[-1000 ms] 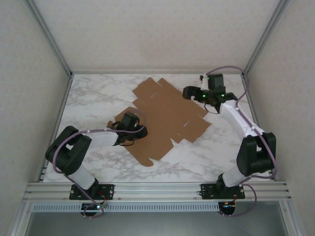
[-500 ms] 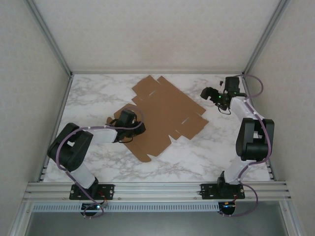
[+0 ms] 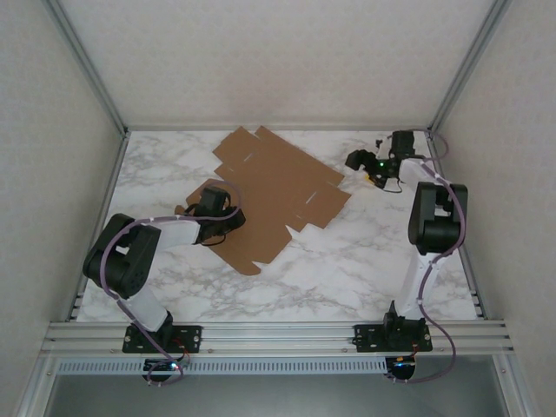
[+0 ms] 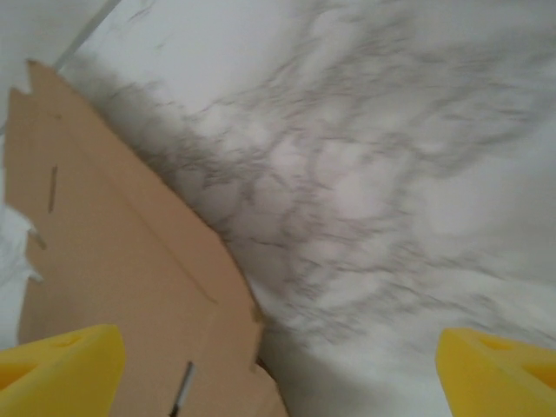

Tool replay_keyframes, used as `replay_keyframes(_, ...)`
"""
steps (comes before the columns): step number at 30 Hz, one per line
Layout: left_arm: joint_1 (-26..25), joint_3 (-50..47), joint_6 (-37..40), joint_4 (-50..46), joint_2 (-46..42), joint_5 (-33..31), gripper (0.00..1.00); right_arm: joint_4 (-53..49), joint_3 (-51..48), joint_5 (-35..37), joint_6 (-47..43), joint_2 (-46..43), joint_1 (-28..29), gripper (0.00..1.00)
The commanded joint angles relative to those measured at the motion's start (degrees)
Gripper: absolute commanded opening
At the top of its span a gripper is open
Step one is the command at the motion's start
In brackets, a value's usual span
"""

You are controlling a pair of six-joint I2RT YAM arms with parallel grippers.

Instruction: Fold the paper box

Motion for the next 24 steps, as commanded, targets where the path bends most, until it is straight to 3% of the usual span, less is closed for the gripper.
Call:
replay_keyframes(1,0.82,-2.79,1.85,-11.67,4.67,-3.26,0.36,-1.08,3.61,-9.95,-1.7,3.94,1.85,0.87)
replay_keyframes(12,0.82,-2.51,3.08,-12.84,3.89,-3.79,0.36,2.35,4.5,-13.47,0.95,9.6,2.9,0.48)
replay_keyframes(19,1.71,-0.57,4.01,-14.47,1.65,-2.65,0.36,10.13,0.31,-14.53,2.74,8.04,2.92,0.13)
replay_keyframes(24,3.89,2.64,5.3,-17.73,-1.65,-1.53,0.37,15.0,-4.2,-13.09,4.55,5.63,2.84,0.03)
